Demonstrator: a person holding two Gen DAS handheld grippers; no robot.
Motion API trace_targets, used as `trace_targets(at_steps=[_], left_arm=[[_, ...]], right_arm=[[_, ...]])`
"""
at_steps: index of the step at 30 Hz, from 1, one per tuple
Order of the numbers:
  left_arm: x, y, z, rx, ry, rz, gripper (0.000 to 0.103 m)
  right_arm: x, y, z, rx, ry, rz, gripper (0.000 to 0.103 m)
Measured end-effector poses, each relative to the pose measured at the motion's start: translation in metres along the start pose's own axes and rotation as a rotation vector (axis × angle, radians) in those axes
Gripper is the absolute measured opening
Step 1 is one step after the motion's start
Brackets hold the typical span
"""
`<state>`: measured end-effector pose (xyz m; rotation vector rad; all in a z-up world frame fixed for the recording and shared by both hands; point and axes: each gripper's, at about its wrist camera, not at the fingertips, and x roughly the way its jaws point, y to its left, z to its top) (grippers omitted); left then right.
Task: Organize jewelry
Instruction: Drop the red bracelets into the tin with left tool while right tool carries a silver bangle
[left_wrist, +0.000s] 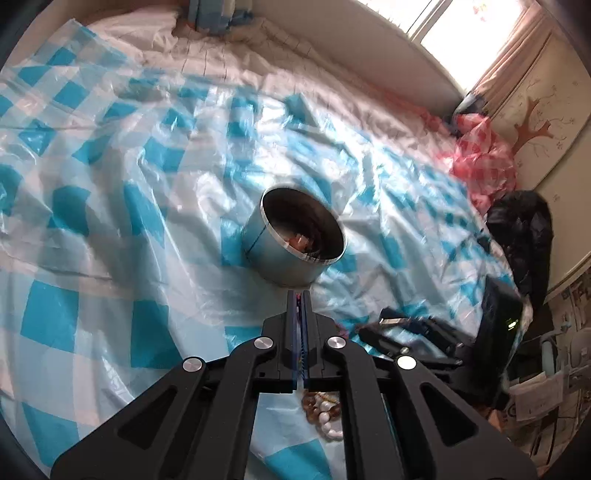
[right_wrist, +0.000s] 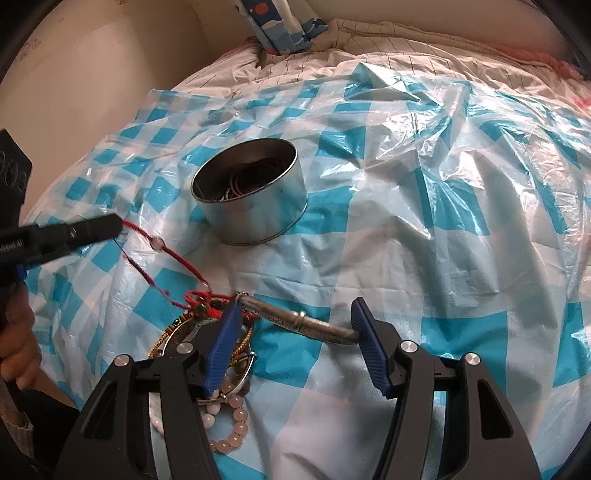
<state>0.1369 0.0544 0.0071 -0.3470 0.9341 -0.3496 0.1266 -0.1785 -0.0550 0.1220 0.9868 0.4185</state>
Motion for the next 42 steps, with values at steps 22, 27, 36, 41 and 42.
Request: trace_targets(at_steps=[22, 27, 36, 41, 42], left_arm=[[-0.042, 0.012, 0.01, -0.063, -0.127, -0.207, 0.002], [-0.036, 0.006, 0.01, -0.049, -0.106, -0.199, 0.002], [-0.029, 0.0, 0.009, -0.024, -0.089, -0.188, 0.002], [-0.026, -0.005, 0.011, -0.017, -0.093, -0.189, 0.002], [-0.026, -0.006, 0.012, -0.014, -0.097, -0.185, 0.002]], right_arm=[[0.009, 0.007, -0.01, -0.043, 0.071, -0.025, 0.076], [0.009, 0.006, -0.01, -0.044, 0.071, -0.016, 0.058], [-0.007, 0.007, -0.005, -0.059, -0.007, -0.031, 0.058], [-0.015, 0.011, -0.001, -0.069, -0.058, -0.029, 0.058], [-0.018, 0.013, 0.0, -0.075, -0.078, -0.022, 0.058]])
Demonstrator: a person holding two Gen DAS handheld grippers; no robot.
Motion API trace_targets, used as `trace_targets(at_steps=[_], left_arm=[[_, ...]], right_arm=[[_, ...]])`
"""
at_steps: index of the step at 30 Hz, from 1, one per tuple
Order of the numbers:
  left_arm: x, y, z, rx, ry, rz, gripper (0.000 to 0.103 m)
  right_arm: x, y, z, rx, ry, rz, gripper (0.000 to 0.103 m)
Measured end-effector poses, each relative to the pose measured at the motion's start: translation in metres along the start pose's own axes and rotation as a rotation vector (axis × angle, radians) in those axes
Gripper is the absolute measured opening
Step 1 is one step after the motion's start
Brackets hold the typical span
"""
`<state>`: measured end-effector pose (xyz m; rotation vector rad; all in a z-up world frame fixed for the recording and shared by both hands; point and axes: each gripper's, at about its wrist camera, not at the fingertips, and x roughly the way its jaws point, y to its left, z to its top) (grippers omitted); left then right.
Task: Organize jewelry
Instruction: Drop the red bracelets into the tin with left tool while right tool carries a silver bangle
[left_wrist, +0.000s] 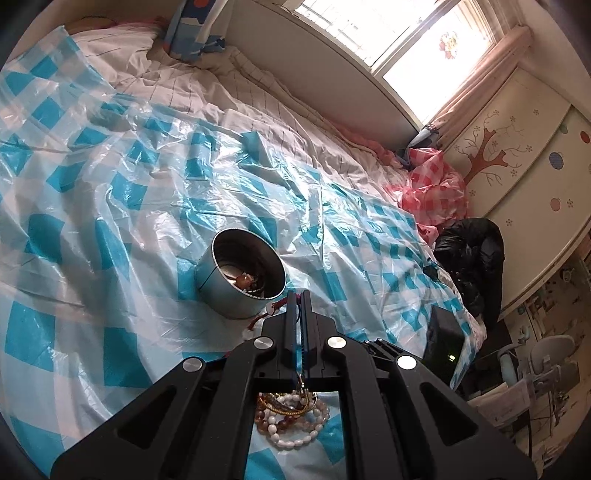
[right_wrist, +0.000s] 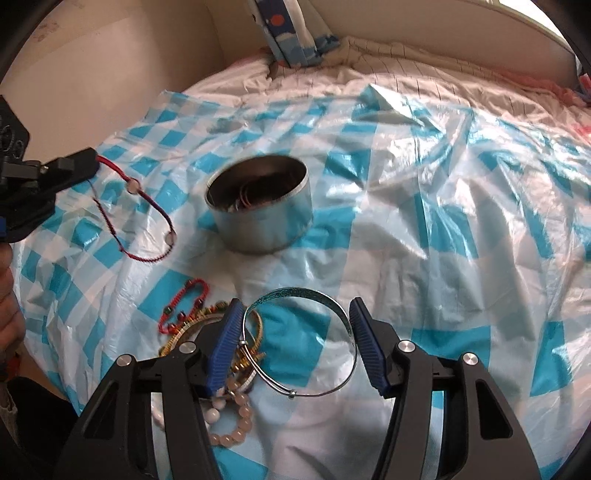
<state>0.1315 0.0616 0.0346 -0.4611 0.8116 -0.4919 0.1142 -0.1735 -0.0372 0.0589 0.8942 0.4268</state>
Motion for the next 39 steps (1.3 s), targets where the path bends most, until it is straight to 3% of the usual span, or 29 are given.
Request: trace_targets(at_steps=[11, 25, 27, 35, 39], left_arm=[[0.018, -0.019, 0.024, 0.025, -0.049, -0.021, 0.002], [0.07, -0.014, 0.04, -0.067, -0.053, -0.076, 0.002], [0.081, -0.01, 0.039, -0.082, -0.031, -0.05, 0.002], [0.108, 0.02, 0.033, -0.126, 0.051, 0.232, 0.002], [0.105, 0.042, 0.035, -0.189, 0.054, 0.28, 0.016]], right_arm=[[-0.021, 0.019, 0.024, -0.015, -0.204, 0.053, 0.058], [-0.009, 0.007, 0.046, 0.018, -0.248, 0.055, 0.058], [-0.007, 0.003, 0.049, 0.025, -0.251, 0.055, 0.058], [0.016, 0.002, 0.068, 0.026, -0.245, 0.074, 0.058], [0.029, 0.011, 0.074, -0.004, -0.233, 0.074, 0.058]])
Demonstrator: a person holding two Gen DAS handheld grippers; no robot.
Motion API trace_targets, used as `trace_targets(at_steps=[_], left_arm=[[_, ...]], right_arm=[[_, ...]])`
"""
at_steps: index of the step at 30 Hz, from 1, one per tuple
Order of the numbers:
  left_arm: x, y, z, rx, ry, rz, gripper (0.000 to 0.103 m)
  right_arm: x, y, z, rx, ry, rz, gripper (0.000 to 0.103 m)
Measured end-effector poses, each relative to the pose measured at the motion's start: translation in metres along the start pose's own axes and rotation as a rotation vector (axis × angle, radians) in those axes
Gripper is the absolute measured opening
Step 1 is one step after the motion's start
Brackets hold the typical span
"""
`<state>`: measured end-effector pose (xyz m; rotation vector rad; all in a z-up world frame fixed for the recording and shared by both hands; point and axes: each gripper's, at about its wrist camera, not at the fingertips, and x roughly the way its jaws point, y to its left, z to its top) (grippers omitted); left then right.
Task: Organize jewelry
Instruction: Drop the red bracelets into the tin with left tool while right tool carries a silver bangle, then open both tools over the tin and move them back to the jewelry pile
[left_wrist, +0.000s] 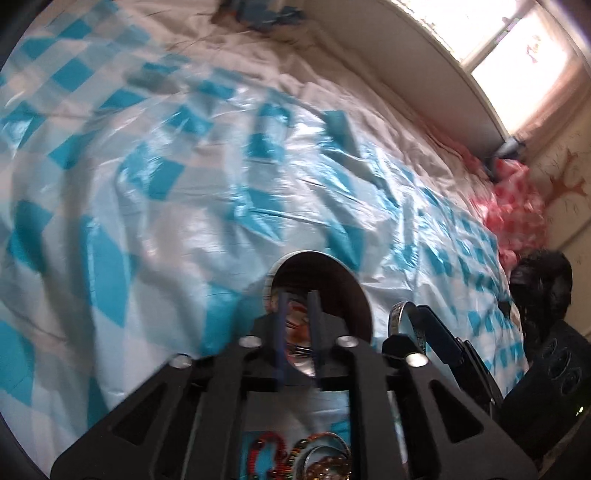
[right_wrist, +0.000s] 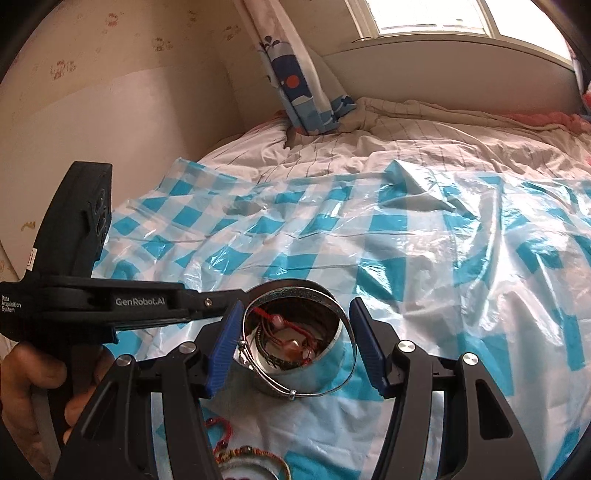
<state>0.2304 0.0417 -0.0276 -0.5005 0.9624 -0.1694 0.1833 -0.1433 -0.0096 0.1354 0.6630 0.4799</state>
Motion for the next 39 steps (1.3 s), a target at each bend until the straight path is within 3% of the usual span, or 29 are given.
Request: trace_targets(at_steps=[1, 4, 7, 13, 18, 32, 39], left_arm=[[-0.002, 0.006, 0.002, -0.023, -0.006, -0.017, 0.017], [-0.012, 0.013, 0.004, -0.039, -0.053, 0.049, 0.034], [-0.02, 0.016, 0.006, -0.045, -0.082, 0.053, 0.035], [-0.027, 0.002, 0.006, 0.052, -0.136, 0.166, 0.036], [-0.033, -0.007, 0.005, 0.096, -0.171, 0.214, 0.041], [-0.036, -0.016, 0.001, 0.152, -0.196, 0.256, 0.045], [-0.038, -0.016, 0.001, 0.148, -0.203, 0.262, 0.054]], right_arm=[[0.003, 0.002, 0.001, -0.007, 0.002, -0.001, 0.058], [0.016, 0.008, 0.003, -0.034, 0.012, -0.001, 0.058], [0.028, 0.015, 0.004, -0.058, 0.022, -0.006, 0.058], [0.042, 0.019, 0.001, -0.092, 0.048, -0.028, 0.058], [0.045, 0.022, 0.0, -0.105, 0.058, -0.03, 0.06], [0.044, 0.019, 0.001, -0.1, 0.047, -0.038, 0.07], [0.04, 0.016, 0.003, -0.113, 0.039, -0.054, 0.076]])
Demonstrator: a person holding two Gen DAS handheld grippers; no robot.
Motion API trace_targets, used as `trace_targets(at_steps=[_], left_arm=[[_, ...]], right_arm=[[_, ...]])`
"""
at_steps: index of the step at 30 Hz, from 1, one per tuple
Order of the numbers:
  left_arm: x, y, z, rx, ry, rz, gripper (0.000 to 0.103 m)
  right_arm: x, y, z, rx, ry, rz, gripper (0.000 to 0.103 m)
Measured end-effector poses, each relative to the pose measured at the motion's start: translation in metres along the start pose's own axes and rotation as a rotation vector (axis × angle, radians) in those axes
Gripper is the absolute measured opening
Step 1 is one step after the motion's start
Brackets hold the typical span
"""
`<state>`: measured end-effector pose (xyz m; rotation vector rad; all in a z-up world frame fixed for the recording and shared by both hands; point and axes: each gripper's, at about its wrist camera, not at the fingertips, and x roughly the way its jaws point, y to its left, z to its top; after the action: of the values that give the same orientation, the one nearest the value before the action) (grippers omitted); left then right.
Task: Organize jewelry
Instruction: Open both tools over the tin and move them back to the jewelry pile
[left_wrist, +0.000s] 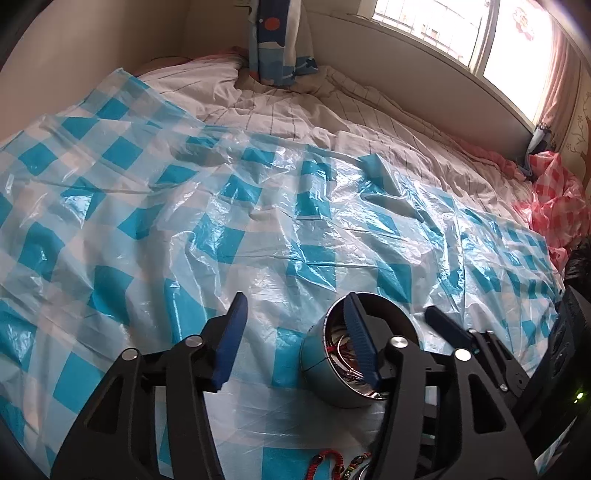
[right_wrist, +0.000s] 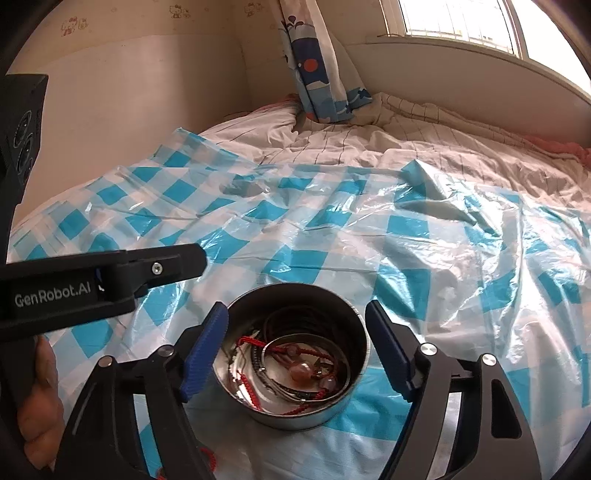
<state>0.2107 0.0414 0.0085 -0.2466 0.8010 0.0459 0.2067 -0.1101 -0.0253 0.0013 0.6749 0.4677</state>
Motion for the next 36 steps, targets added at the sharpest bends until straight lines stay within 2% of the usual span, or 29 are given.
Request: trace_targets(at_steps=[5, 12, 17, 27, 33, 36], left_arm=[[0.001, 0.01, 0.0, -0.026, 0.024, -0.004, 0.056], [0.007, 0.02, -0.006, 0.012, 0.098, 0.018, 0.062], [0.003, 0.027, -0.017, 0.03, 0.165, -0.042, 0.064], [0.0, 0.008, -0.06, 0.228, 0.331, -0.104, 0.064], [-0.002, -0.006, -0.079, 0.344, 0.355, -0.084, 0.064], [0.001, -0.011, -0.086, 0.399, 0.365, -0.048, 0.064]], right_arm=[[-0.007, -0.016, 0.003, 0.03, -0.013, -0.036, 0.077], [-0.009, -0.028, 0.004, 0.065, 0.001, -0.059, 0.078], [-0.011, -0.035, 0.002, 0.093, 0.007, -0.071, 0.081], [-0.024, -0.053, -0.011, 0.182, 0.057, -0.085, 0.081], [-0.038, -0.055, -0.031, 0.179, 0.171, -0.078, 0.081], [-0.045, -0.047, -0.043, 0.141, 0.216, -0.095, 0.081]])
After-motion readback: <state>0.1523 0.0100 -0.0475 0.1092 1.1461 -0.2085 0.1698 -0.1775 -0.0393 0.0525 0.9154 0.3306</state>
